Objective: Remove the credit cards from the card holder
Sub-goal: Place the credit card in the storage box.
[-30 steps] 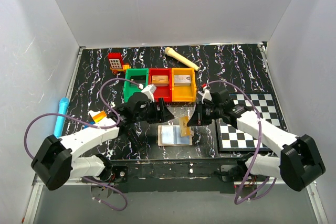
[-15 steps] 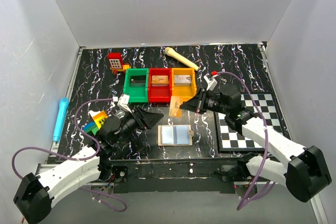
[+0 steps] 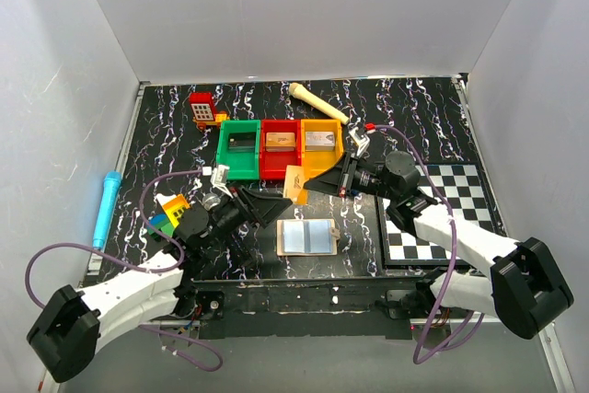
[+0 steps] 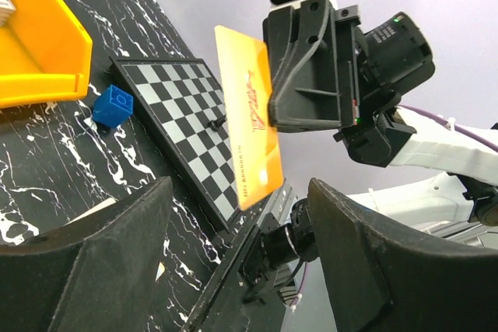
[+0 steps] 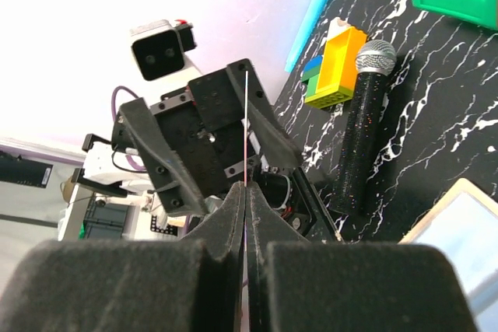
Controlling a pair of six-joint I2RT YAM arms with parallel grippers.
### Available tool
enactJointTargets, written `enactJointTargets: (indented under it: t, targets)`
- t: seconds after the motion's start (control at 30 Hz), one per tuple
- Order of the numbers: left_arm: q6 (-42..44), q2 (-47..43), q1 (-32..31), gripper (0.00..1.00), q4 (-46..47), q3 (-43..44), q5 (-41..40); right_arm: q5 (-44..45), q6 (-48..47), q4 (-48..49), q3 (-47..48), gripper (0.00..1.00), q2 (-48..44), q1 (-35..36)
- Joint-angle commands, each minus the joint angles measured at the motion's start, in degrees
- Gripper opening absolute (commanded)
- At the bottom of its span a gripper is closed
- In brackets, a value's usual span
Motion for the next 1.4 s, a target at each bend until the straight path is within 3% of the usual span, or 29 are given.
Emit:
enactJointTargets:
  t: [0.0, 0.17, 0.27, 0.6, 0.67, 0.7, 0.77, 0.9, 1.0, 1.13, 1.27, 1.37]
  targets:
    - [-0.4, 3.0, 0.2, 0.68, 4.9, 2.0, 2.5, -1.2, 1.2, 5.4, 0.4, 0.01, -0.5, 1.0]
    - [-0.9, 4.0, 0.1, 0.65, 6.3, 2.7, 2.1, -1.2, 1.3, 6.1, 0.2, 0.01, -0.1, 2.0]
    - [-0.8, 5.0, 0.2, 0.58, 7.3, 3.3, 2.7, -1.4, 1.4, 6.8, 0.1, 0.01, 0.2, 2.6]
    - [-2.0, 6.4, 0.1, 0.13, 12.0, 2.1, 4.7, -3.3, 1.4, 7.0, -0.1, 0.01, 0.4, 3.2]
    - [-1.7, 5.9, 0.2, 0.0, 11.9, 1.8, 5.2, -4.7, 1.4, 6.9, 0.1, 0.01, 0.7, 3.1]
    - [-1.7, 5.0, 0.3, 0.0, 11.1, 1.7, 5.3, -7.3, 1.5, 6.9, 0.6, 0.01, 1.2, 3.1]
    - [-0.9, 2.8, 0.5, 0.0, 8.6, 1.7, 5.3, -11.1, 0.2, 4.7, 2.9, 0.31, 1.6, 3.1]
    - [1.5, -2.4, 2.8, 0.0, 0.3, 3.8, 9.6, -12.4, -9.1, -10.4, 7.0, 0.6, -1.6, 2.9]
    - [4.4, -3.2, 6.7, 0.0, -9.4, 8.3, 20.0, -12.2, -16.7, -24.1, 10.8, 0.62, -4.3, 2.0]
    - [9.9, 2.2, 12.2, 0.0, -22.3, 16.1, 36.1, -12.8, -26.4, -39.3, 17.3, 0.62, -5.5, 1.0]
    - [9.9, 8.0, 13.9, 0.0, -21.4, 19.1, 50.9, -11.2, -34.7, -51.1, 22.9, 0.62, -5.3, 0.4]
    - [13.0, 10.1, 13.9, 0.0, -27.3, 22.9, 54.7, -10.6, -38.9, -56.1, 25.7, 0.62, -5.3, 0.3]
